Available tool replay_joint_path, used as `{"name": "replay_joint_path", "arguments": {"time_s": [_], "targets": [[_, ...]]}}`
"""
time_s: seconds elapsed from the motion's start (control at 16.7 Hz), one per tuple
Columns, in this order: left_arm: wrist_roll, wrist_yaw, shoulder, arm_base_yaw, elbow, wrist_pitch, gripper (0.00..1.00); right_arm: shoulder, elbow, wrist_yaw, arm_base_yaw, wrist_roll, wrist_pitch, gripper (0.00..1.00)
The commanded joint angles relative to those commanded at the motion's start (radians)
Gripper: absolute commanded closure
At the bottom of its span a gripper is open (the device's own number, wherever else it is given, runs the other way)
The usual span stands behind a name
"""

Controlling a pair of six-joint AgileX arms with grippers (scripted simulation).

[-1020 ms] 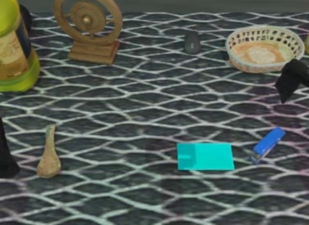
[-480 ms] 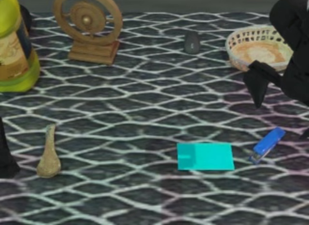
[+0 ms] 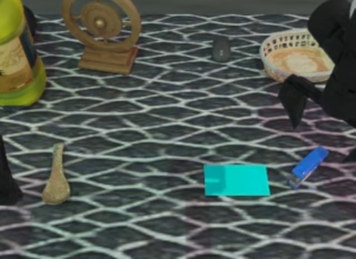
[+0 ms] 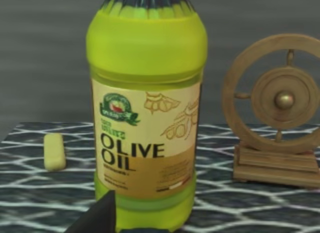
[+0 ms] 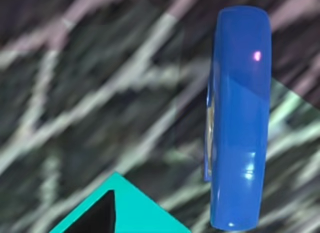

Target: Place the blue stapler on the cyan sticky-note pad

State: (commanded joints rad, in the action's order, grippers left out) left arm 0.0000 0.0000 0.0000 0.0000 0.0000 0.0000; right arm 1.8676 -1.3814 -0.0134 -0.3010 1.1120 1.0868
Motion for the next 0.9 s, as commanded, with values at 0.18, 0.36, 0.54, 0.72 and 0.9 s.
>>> {"name": "replay_joint_path", "arguments": {"time_s": [0.18, 0.36, 0.54, 0.72, 0.9], "targets": [[0.000, 0.000, 0.000, 0.000, 0.000, 0.000, 0.00, 0.047, 0.073, 0.000, -0.004, 0.003, -0.126, 0.00], [0.000, 0.000, 0.000, 0.000, 0.000, 0.000, 0.00, 0.101, 0.155, 0.001, -0.007, 0.007, -0.268, 0.00], [0.000, 0.000, 0.000, 0.000, 0.000, 0.000, 0.00, 0.130, 0.196, 0.001, -0.009, 0.011, -0.331, 0.00], [0.000, 0.000, 0.000, 0.000, 0.000, 0.000, 0.00, 0.131, 0.197, 0.001, -0.009, 0.011, -0.332, 0.00], [0.000, 0.000, 0.000, 0.000, 0.000, 0.000, 0.00, 0.131, 0.197, 0.001, -0.009, 0.011, -0.332, 0.15]]}}
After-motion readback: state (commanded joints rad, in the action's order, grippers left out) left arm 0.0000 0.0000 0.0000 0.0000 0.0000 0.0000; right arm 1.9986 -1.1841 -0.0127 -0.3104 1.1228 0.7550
